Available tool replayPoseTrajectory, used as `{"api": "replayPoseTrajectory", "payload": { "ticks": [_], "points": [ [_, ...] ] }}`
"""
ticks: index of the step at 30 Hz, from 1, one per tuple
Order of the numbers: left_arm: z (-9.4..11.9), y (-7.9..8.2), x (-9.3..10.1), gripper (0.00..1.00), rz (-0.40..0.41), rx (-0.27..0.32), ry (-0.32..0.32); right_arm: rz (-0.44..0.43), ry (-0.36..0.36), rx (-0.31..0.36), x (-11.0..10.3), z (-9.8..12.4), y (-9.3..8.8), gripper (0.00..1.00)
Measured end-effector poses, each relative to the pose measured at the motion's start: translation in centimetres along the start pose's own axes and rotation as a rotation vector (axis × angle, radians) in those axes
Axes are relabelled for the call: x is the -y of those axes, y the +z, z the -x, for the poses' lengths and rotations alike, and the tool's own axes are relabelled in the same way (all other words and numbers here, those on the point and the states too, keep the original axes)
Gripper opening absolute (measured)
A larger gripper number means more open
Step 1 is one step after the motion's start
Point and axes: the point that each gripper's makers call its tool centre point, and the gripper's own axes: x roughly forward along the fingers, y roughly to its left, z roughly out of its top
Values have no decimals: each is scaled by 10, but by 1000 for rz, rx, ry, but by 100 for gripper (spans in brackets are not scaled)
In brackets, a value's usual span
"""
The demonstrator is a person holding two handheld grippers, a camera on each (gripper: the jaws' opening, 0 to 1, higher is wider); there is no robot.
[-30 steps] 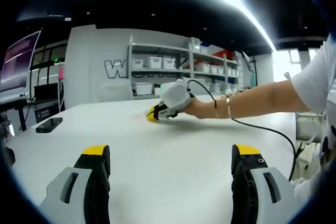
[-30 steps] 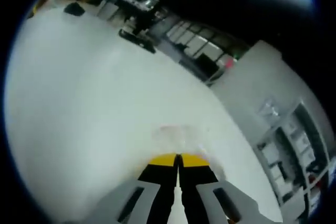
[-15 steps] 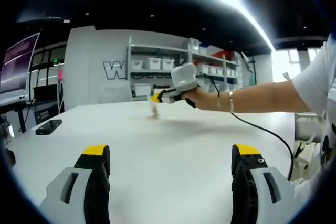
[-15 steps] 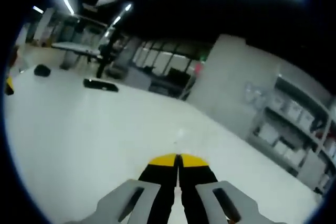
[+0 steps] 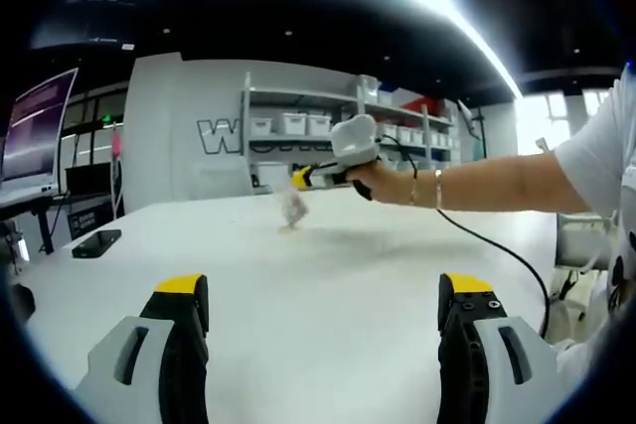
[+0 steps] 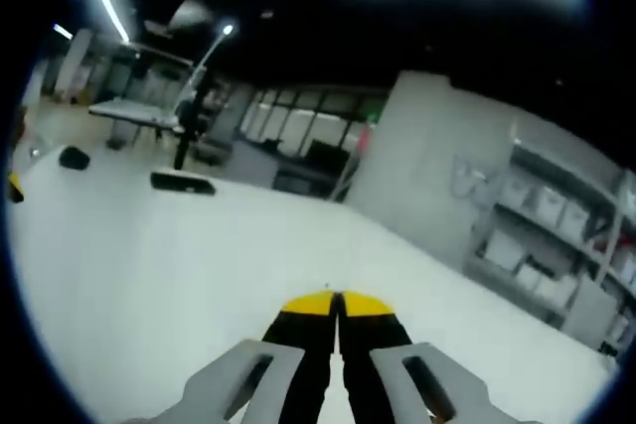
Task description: Open the resealable bag by pulling the two sides of the seal apart until the entire bag opening is separated and visibly accessible.
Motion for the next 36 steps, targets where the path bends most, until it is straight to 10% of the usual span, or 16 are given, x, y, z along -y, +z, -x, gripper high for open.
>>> {"api": "replayPoseTrajectory", "payload": {
  "ticks": [36],
  "points": [
    [16, 8, 11, 95, -14, 23, 8, 3, -5, 37, -3, 33, 20, 0]
  ]
}}
